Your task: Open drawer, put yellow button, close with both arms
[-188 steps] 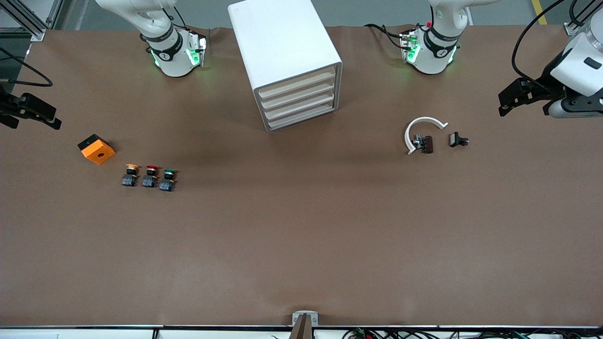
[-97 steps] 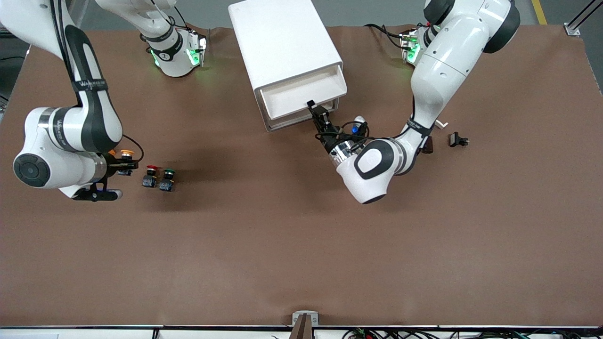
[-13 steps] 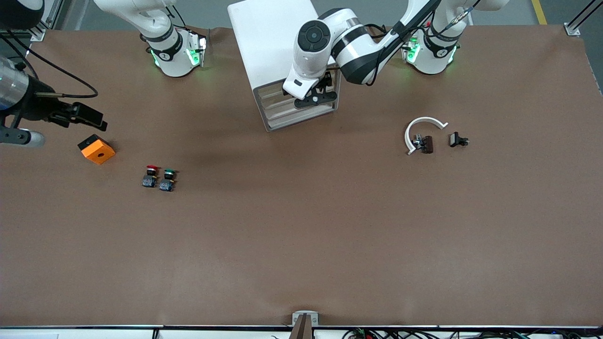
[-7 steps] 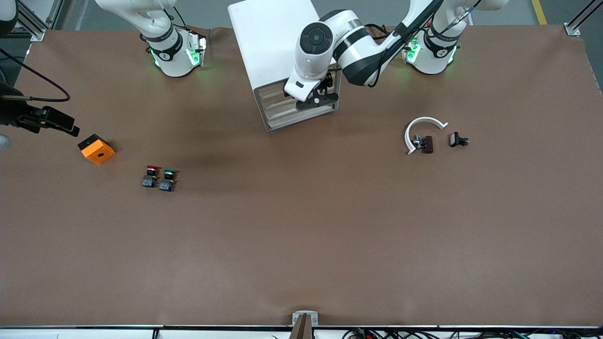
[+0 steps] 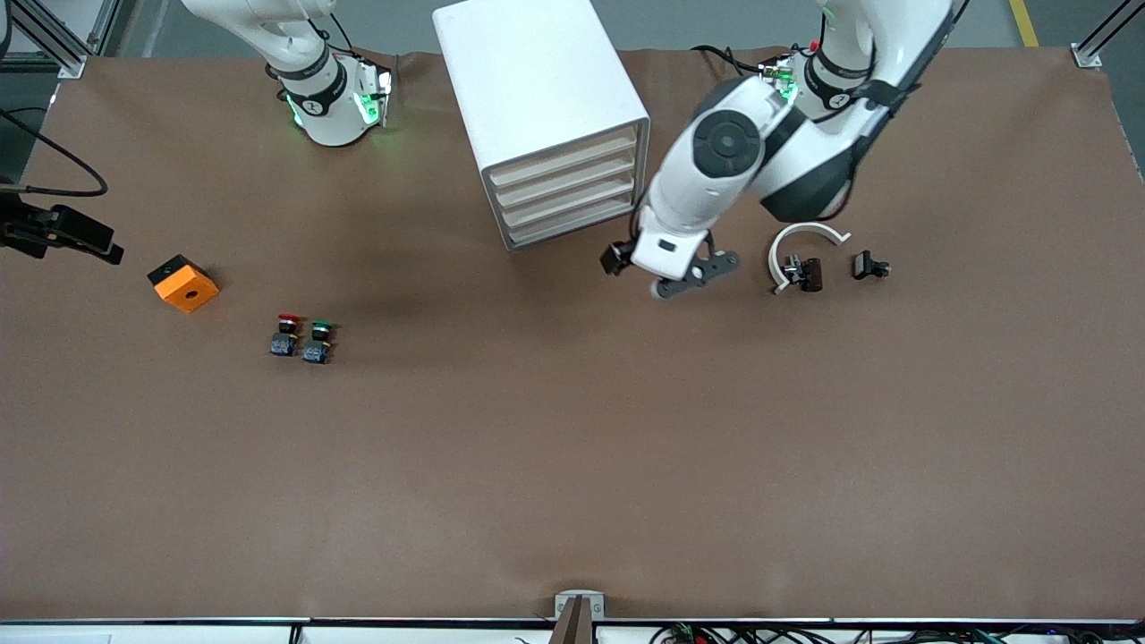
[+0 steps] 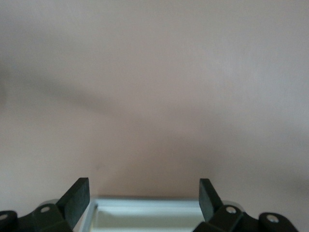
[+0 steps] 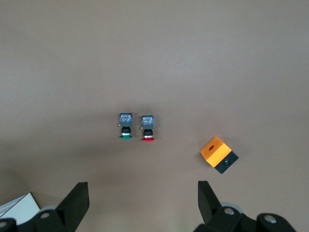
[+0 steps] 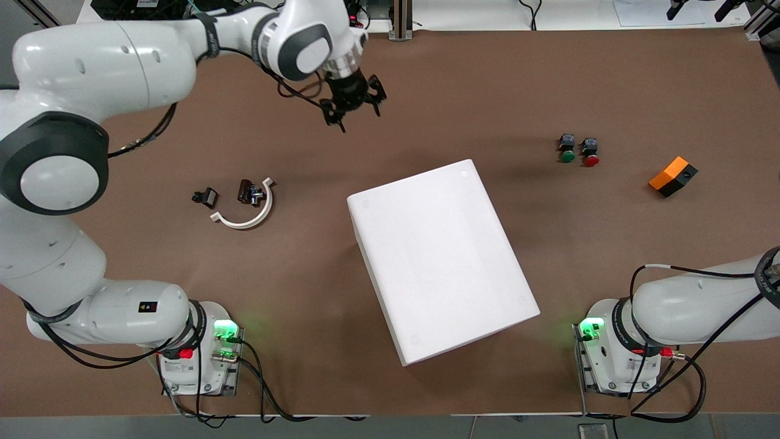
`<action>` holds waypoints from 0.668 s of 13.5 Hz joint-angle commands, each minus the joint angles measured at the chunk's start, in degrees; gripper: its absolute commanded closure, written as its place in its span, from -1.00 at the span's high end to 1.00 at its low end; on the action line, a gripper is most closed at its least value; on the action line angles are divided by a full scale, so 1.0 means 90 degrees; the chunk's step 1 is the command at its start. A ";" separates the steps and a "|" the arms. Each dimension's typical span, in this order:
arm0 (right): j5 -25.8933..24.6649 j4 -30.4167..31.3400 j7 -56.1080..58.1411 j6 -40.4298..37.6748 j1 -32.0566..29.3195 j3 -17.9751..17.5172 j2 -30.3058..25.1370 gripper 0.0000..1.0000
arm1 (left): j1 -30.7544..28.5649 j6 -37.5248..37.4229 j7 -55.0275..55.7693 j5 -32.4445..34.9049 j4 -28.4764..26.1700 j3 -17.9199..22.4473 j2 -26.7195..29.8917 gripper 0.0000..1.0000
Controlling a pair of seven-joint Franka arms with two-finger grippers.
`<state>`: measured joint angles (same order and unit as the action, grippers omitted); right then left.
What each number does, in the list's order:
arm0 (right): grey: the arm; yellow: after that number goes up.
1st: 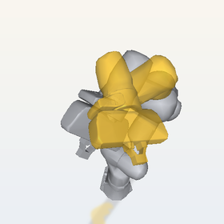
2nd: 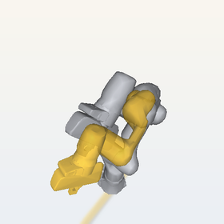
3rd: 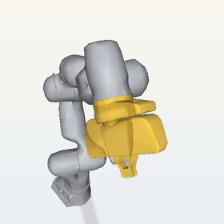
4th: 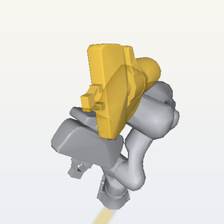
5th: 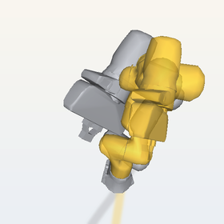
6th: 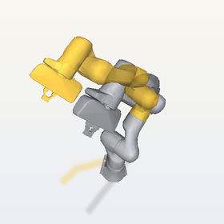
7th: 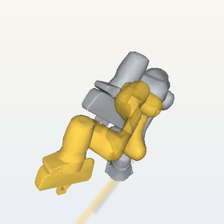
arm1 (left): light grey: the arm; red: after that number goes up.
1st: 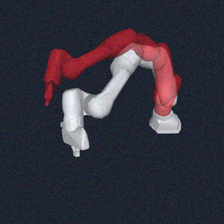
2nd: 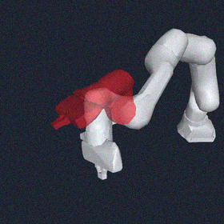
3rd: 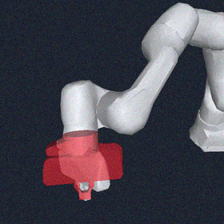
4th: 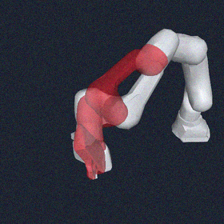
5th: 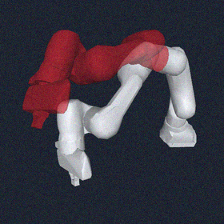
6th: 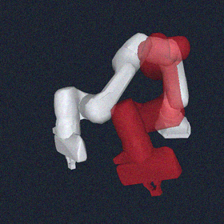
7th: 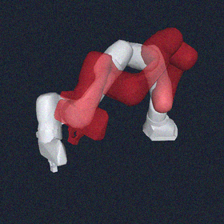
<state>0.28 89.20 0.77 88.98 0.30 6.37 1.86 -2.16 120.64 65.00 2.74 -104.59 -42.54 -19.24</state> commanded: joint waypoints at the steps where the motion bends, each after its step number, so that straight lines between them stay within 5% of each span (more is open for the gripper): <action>1: -0.0119 0.0002 0.0149 0.0016 -0.0122 -0.0141 -0.0080 1.00 | -0.0811 -0.0035 -0.0744 0.0310 0.0117 -0.0087 0.0047 1.00; 9: -0.0061 -0.0643 0.0100 -0.0385 -0.0121 -0.0171 -0.0080 1.00 | -0.2435 -0.1605 -0.2650 0.0964 0.1580 -0.0087 0.0145 1.00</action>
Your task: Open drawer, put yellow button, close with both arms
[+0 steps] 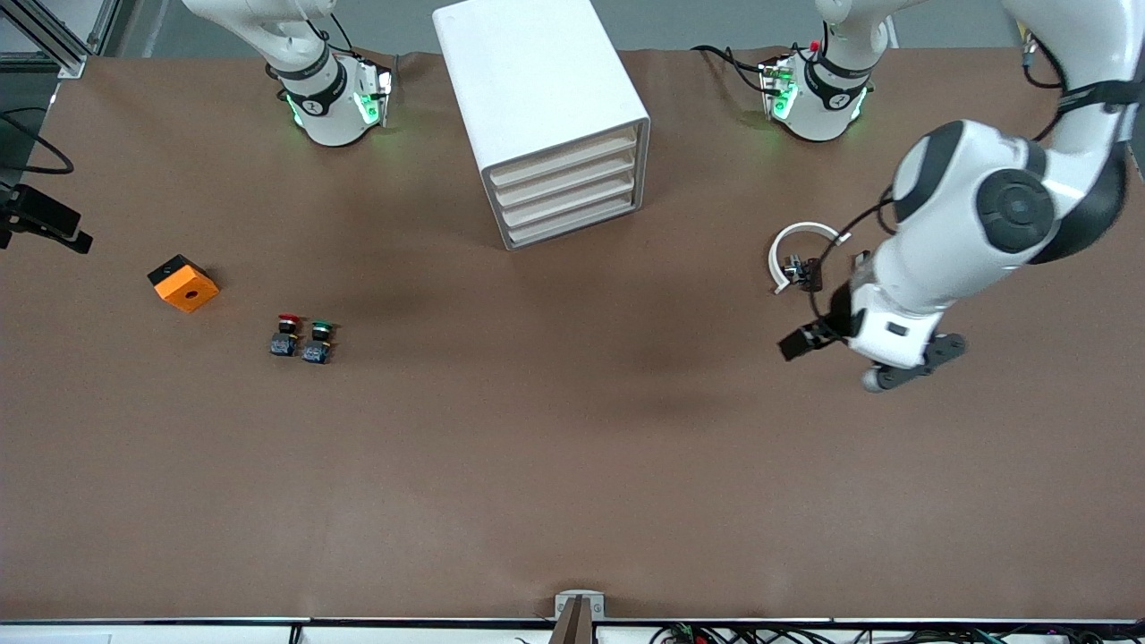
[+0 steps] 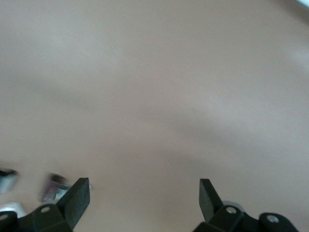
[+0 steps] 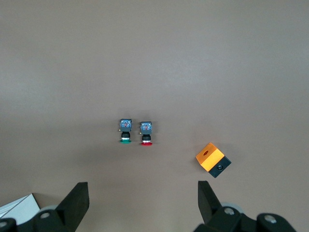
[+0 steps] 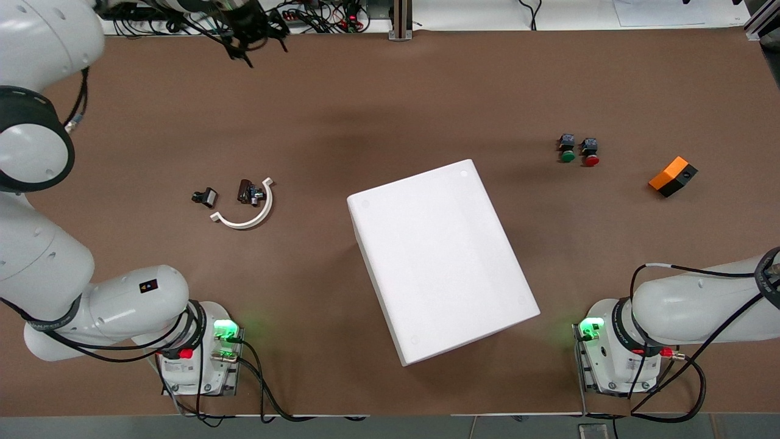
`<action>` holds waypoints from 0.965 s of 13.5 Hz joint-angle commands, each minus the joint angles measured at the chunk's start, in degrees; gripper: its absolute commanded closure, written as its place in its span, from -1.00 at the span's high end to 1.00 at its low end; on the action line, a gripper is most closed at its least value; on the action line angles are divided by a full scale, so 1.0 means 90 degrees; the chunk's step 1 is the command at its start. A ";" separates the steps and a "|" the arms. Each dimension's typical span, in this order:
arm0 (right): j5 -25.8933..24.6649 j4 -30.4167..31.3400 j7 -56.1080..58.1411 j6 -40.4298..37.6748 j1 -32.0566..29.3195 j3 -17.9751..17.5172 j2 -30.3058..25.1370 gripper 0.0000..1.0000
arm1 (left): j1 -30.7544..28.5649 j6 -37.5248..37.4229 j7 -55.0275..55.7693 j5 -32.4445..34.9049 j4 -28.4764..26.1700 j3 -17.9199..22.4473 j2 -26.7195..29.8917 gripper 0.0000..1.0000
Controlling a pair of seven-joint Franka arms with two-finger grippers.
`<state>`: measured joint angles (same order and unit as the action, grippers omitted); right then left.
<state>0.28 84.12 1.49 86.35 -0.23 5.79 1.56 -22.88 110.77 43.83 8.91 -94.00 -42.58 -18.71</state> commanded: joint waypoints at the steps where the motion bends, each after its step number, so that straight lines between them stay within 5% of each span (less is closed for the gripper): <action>1: -0.0022 -0.0089 0.0030 -0.0102 -0.0062 -0.0106 -0.0056 1.00 | -0.0201 -0.0781 -0.0358 0.0328 0.0618 -0.0074 0.0106 1.00; 5: -0.0060 -0.0089 0.0049 -0.0102 -0.0014 -0.0116 -0.0056 1.00 | -0.0572 -0.1739 -0.0951 0.0329 0.1449 -0.0045 0.0203 1.00; 10: -0.0021 -0.0089 0.0030 -0.0102 -0.0014 -0.0116 -0.0047 1.00 | 0.1231 -0.2423 -0.3342 -0.0118 0.1314 0.2714 0.1598 1.00; 13: -0.0021 -0.0089 0.0039 -0.0093 -0.0014 -0.0116 -0.0047 1.00 | 0.1964 -0.2669 -0.3747 -0.1054 0.0809 0.3810 0.2233 1.00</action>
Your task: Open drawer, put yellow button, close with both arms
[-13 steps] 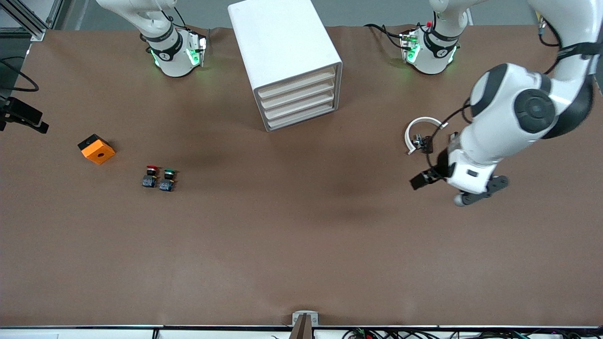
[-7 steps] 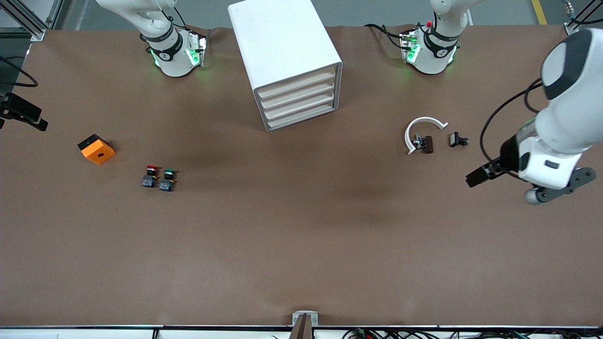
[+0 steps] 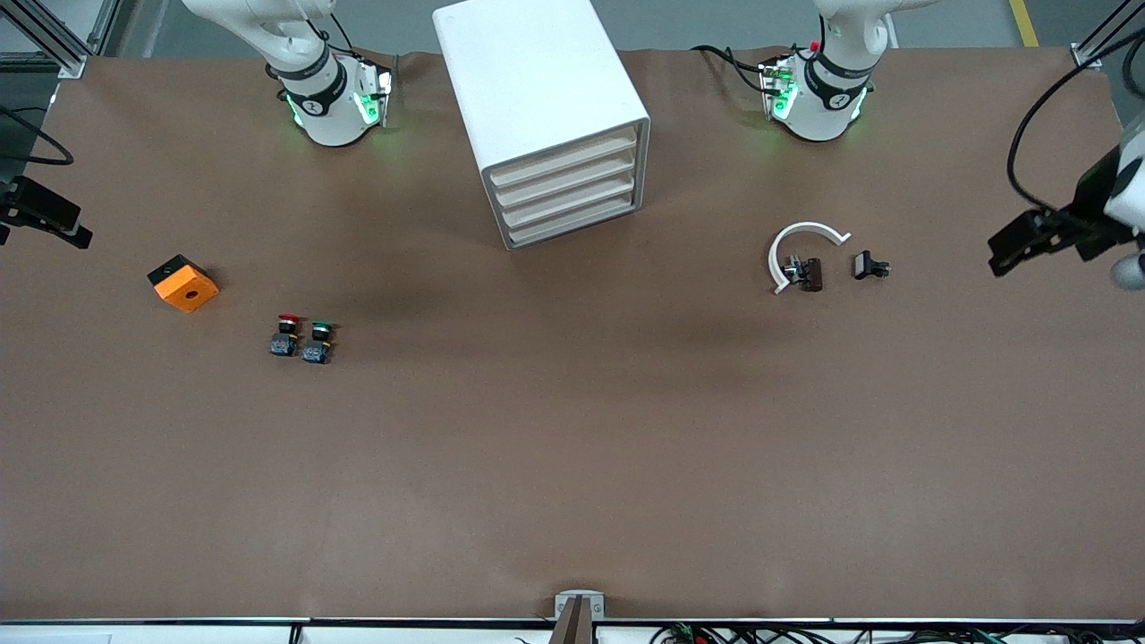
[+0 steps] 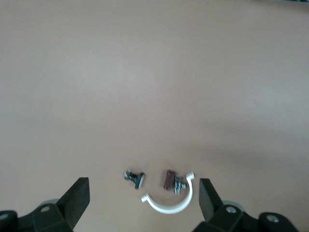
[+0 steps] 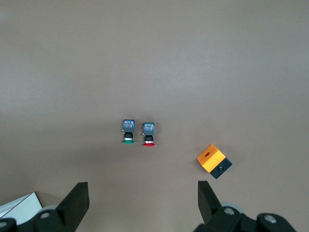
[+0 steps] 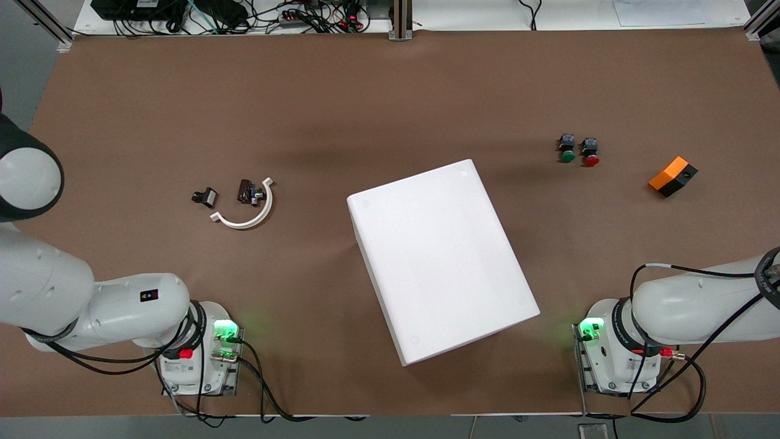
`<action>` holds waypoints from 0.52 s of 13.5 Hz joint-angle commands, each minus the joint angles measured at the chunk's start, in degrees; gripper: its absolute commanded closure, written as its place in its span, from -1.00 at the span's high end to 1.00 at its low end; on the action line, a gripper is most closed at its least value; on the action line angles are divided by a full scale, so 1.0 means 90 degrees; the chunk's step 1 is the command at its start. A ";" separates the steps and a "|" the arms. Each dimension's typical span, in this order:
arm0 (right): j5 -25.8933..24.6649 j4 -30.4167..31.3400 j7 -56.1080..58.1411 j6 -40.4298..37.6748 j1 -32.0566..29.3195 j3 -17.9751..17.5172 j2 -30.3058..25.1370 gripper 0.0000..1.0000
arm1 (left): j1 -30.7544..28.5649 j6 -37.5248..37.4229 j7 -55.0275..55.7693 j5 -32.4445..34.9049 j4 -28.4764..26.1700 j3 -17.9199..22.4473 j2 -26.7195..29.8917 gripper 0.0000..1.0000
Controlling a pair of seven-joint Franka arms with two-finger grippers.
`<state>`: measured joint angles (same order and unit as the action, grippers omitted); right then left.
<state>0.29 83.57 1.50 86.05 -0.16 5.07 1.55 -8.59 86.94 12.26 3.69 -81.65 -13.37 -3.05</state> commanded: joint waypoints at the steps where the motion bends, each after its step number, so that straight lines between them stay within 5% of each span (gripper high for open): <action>1: -0.0022 -0.0027 0.0038 -0.0069 -0.0022 -0.0036 -0.0045 1.00 | 0.0591 -0.0003 -0.0258 -0.0623 -0.0867 0.0800 0.0756 1.00; 7: -0.0022 -0.0027 0.0038 -0.0059 -0.0022 -0.0036 -0.0045 1.00 | 0.1023 -0.0002 -0.0278 -0.0615 -0.1739 0.1046 0.1599 1.00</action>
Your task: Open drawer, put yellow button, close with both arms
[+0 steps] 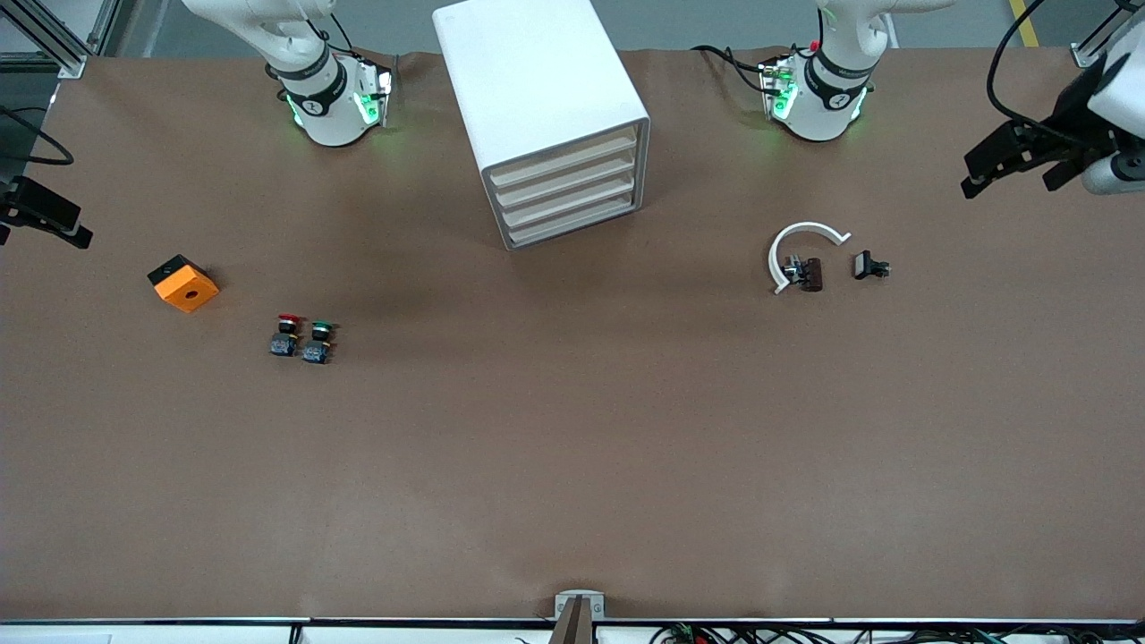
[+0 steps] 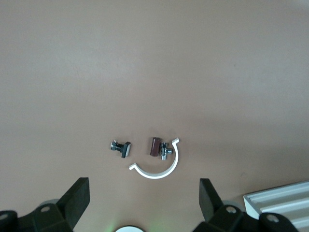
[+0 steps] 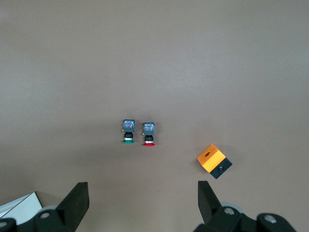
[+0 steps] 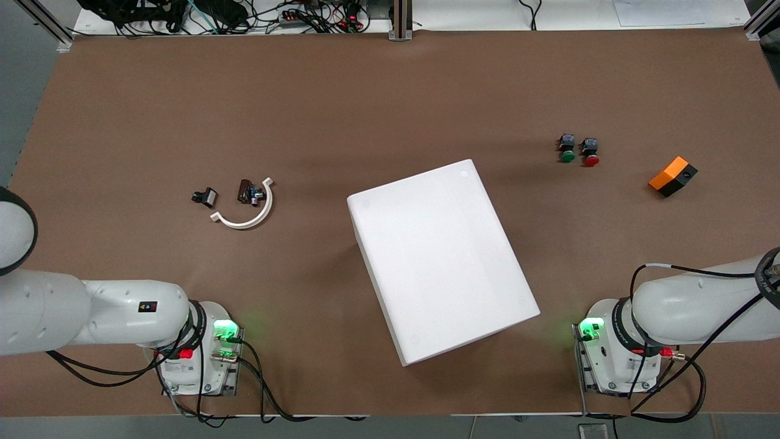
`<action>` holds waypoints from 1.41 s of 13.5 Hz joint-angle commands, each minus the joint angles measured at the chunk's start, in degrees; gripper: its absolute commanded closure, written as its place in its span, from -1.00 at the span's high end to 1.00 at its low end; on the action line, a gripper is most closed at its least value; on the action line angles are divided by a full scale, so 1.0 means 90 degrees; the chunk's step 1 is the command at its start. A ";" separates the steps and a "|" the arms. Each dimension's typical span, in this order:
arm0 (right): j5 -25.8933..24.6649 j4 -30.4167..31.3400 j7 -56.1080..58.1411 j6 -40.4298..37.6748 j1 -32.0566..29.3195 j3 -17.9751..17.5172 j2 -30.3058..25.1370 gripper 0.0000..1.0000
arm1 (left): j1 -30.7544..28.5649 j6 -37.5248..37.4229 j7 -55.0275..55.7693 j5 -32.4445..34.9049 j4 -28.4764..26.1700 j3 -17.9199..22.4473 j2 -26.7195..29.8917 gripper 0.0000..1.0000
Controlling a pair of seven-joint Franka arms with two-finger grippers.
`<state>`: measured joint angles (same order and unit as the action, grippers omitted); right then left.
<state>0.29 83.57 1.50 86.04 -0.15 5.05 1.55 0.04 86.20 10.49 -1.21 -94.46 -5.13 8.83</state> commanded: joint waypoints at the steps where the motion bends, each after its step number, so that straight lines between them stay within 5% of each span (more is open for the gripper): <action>1: -0.0022 -0.0027 0.0038 -0.0058 -0.0022 -0.0034 -0.0045 1.00 | 0.0064 0.0081 -0.0082 -0.0061 -0.0306 0.0130 0.0259 1.00; 19: -0.0022 -0.0027 0.0048 -0.0049 -0.0012 -0.0034 -0.0045 1.00 | -0.0258 0.0022 -0.0599 0.0281 -0.0062 0.0150 0.0093 1.00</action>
<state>0.29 83.57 1.51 86.04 -0.15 5.04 1.55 -2.08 86.42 6.27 0.53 -96.30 -3.92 10.00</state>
